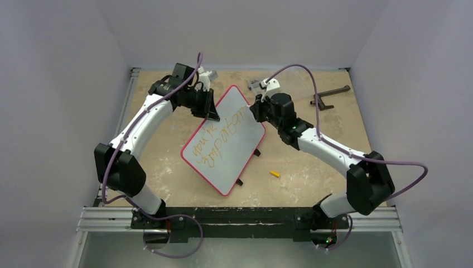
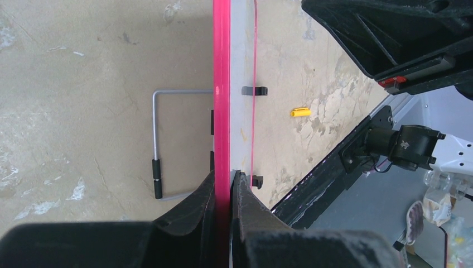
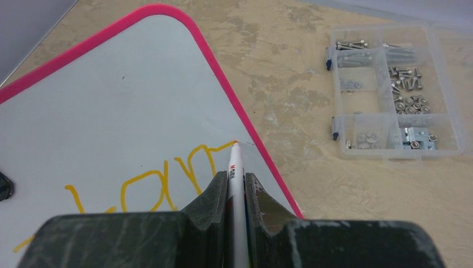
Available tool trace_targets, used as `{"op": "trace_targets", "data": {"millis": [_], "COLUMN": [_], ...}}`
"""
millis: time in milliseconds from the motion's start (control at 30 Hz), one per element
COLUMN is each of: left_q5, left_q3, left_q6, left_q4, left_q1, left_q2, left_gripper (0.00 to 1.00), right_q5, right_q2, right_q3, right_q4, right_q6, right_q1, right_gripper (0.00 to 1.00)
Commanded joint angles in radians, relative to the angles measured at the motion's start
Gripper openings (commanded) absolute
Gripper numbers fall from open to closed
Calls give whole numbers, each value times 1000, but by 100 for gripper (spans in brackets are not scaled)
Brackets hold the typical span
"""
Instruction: Write a sentence on the whiteboard
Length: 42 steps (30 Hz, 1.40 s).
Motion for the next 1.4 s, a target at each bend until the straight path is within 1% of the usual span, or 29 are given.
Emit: {"op": "trace_targets", "data": {"millis": [0, 133, 533, 1100, 1367], "left_q5": [-113, -113, -113, -111, -110], "left_q3": [3, 1, 4, 3, 4], "left_q6": [87, 89, 89, 89, 89], "left_q4": [-17, -18, -19, -18, -18], "left_q1": [-9, -9, -9, -11, -11], "left_q2": [-21, -18, -16, -17, -16], "left_gripper": [0, 0, 0, 0, 0], "right_q5": [23, 25, -20, -49, -69], "right_q2": [19, 25, -70, 38, 45], "right_q3": [57, 71, 63, 127, 96], "right_q4": [27, 14, -1, 23, 31], "right_q6": [-19, -18, 15, 18, 18], "right_q1": [-8, -10, -12, -11, -11], "right_gripper": [0, 0, 0, 0, 0]}}
